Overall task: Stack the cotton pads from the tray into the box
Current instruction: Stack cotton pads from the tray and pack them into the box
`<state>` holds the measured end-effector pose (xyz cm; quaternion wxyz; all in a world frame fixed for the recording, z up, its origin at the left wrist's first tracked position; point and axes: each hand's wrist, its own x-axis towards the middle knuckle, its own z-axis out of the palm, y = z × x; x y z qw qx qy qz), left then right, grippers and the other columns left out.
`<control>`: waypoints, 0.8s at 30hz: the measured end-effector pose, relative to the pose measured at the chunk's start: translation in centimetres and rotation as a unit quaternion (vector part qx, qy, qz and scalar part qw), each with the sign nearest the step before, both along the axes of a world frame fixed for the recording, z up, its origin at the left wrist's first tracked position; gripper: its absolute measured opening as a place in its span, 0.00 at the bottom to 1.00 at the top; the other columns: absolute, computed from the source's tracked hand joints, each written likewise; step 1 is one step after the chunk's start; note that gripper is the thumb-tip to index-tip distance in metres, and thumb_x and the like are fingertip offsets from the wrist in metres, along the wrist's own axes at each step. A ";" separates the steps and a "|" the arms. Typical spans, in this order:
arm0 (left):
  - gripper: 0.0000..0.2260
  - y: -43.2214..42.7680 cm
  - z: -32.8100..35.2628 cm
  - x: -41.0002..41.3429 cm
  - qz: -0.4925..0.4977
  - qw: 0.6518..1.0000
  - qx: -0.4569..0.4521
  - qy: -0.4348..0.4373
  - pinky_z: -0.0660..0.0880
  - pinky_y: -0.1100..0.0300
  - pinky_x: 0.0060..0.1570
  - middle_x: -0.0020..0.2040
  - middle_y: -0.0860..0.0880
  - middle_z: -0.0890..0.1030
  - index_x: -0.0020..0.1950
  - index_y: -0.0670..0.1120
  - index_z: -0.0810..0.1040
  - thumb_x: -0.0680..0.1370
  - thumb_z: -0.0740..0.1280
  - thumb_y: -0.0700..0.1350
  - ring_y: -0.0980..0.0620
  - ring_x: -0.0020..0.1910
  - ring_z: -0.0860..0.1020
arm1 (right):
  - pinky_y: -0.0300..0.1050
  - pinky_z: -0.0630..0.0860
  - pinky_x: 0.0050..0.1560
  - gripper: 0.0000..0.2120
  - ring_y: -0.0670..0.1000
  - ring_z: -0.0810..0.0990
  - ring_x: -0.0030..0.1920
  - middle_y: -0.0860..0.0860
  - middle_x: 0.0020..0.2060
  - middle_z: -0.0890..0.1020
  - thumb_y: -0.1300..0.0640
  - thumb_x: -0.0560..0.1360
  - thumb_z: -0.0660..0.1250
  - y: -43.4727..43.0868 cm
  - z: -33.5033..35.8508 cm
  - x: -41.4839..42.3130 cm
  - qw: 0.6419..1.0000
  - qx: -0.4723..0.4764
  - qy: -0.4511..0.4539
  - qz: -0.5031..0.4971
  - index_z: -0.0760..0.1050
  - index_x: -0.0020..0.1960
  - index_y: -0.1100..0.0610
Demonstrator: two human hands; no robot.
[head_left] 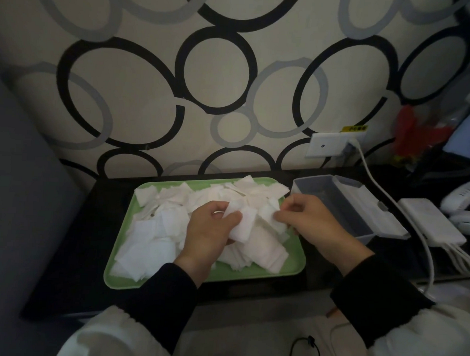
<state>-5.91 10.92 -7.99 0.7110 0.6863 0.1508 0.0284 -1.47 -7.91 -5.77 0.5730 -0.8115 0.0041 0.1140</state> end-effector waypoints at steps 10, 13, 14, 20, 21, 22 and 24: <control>0.07 0.0 0.3 -0.4 0.014 0.998 -0.058 0.020 0.81 0.58 0.38 0.45 0.46 0.85 0.54 0.44 0.80 0.77 0.72 0.41 0.48 0.46 0.84 | 0.42 0.78 0.32 0.18 0.53 0.82 0.39 0.54 0.44 0.84 0.66 0.69 0.75 2.0 1.1 -1.4 0.964 0.244 0.094 0.051 0.74 0.55 0.55; 0.07 -0.2 0.6 -0.7 0.010 0.997 -0.075 0.025 0.81 0.59 0.38 0.47 0.46 0.85 0.55 0.44 0.81 0.77 0.72 0.41 0.47 0.47 0.85 | 0.43 0.79 0.37 0.15 0.50 0.84 0.44 0.51 0.44 0.85 0.62 0.70 0.76 2.5 1.2 -1.8 0.970 0.219 0.075 0.073 0.78 0.54 0.56; 0.08 -0.3 0.8 -0.8 0.007 0.997 -0.077 0.026 0.81 0.59 0.38 0.47 0.46 0.85 0.55 0.44 0.81 0.77 0.73 0.42 0.47 0.48 0.85 | 0.42 0.79 0.37 0.13 0.49 0.84 0.43 0.50 0.43 0.86 0.60 0.71 0.76 2.6 1.2 -1.9 0.973 0.203 0.068 0.084 0.79 0.54 0.56; 0.12 0.3 1.4 -1.3 0.001 0.997 -0.076 0.029 0.81 0.60 0.39 0.47 0.46 0.86 0.54 0.44 0.83 0.73 0.76 0.43 0.48 0.48 0.85 | 0.40 0.73 0.28 0.10 0.46 0.76 0.29 0.52 0.34 0.83 0.57 0.75 0.72 3.3 1.3 -2.2 0.987 0.107 0.017 0.116 0.82 0.54 0.61; 0.11 0.4 1.5 -1.4 0.000 0.997 -0.073 0.032 0.80 0.61 0.39 0.48 0.46 0.86 0.55 0.44 0.83 0.73 0.75 0.42 0.48 0.48 0.84 | 0.40 0.73 0.29 0.11 0.46 0.76 0.29 0.54 0.35 0.83 0.57 0.76 0.71 3.3 1.4 -2.2 0.988 0.095 0.012 0.120 0.81 0.54 0.62; 0.09 0.5 1.5 -1.5 -0.001 0.997 -0.069 0.034 0.80 0.61 0.38 0.48 0.46 0.85 0.55 0.44 0.83 0.75 0.74 0.41 0.49 0.48 0.84 | 0.40 0.74 0.29 0.10 0.46 0.77 0.30 0.55 0.37 0.83 0.57 0.77 0.70 3.3 1.4 -2.3 0.988 0.087 0.013 0.126 0.81 0.55 0.63; 0.07 0.7 1.7 -1.8 -0.008 0.998 -0.060 0.030 0.80 0.62 0.38 0.48 0.47 0.86 0.54 0.45 0.84 0.77 0.70 0.39 0.50 0.47 0.84 | 0.39 0.75 0.30 0.09 0.47 0.79 0.32 0.57 0.41 0.85 0.58 0.78 0.69 3.4 1.6 -2.4 0.986 0.084 0.018 0.142 0.81 0.55 0.61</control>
